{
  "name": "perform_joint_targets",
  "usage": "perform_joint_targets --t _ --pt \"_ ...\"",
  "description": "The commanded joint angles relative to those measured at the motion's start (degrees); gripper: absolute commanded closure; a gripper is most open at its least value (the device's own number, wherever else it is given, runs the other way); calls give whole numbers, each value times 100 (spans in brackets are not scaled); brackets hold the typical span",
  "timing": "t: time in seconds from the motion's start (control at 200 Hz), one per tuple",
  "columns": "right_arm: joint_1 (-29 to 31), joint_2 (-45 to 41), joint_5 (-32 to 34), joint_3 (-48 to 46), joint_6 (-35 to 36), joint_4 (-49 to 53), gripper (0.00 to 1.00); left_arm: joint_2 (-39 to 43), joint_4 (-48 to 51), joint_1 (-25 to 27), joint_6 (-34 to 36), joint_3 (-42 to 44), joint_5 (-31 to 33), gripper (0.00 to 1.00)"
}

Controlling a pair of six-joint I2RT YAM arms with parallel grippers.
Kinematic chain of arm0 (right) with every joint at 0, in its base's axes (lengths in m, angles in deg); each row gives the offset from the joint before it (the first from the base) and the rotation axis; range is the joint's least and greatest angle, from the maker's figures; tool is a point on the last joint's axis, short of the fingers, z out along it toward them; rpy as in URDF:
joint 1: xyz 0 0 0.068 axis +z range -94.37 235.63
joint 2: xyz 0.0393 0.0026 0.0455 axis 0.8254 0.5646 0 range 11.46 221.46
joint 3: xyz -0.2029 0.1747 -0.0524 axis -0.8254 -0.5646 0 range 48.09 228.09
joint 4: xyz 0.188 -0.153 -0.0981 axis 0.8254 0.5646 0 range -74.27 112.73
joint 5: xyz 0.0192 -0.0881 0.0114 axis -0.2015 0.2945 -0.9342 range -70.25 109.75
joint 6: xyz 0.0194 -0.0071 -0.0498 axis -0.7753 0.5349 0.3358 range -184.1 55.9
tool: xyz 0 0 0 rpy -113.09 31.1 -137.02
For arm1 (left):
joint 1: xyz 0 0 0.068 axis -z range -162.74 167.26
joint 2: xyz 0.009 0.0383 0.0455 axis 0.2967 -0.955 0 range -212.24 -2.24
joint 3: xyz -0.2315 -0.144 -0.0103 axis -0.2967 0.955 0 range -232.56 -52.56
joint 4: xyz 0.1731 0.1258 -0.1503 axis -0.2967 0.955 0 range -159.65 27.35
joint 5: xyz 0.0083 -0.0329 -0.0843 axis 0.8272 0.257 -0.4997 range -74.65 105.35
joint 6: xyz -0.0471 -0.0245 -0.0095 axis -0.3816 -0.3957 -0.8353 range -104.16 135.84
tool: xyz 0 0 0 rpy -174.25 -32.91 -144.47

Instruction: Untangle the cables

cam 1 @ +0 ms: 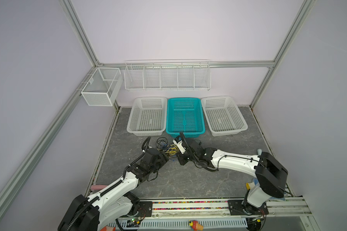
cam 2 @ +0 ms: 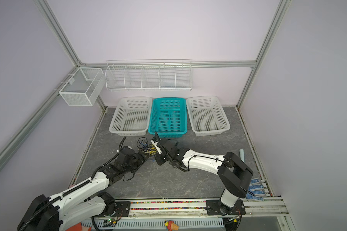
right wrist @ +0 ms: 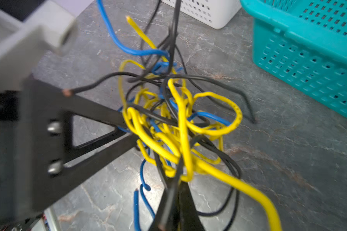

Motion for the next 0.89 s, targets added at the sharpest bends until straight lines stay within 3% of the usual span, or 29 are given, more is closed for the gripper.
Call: perform_joint_targets --t 0.0,0.415,0.89 --pt "296 -444 5 -342 43 164 94 50 -824 239 197 -94 -394 27" --pt "572 -1397 -246 -866 -477 752 94 1249 -815 350 217 530 -271 27" --pt "563 -1622 -991 -1736 -981 351 94 1135 -1577 358 94 884 -756 30"
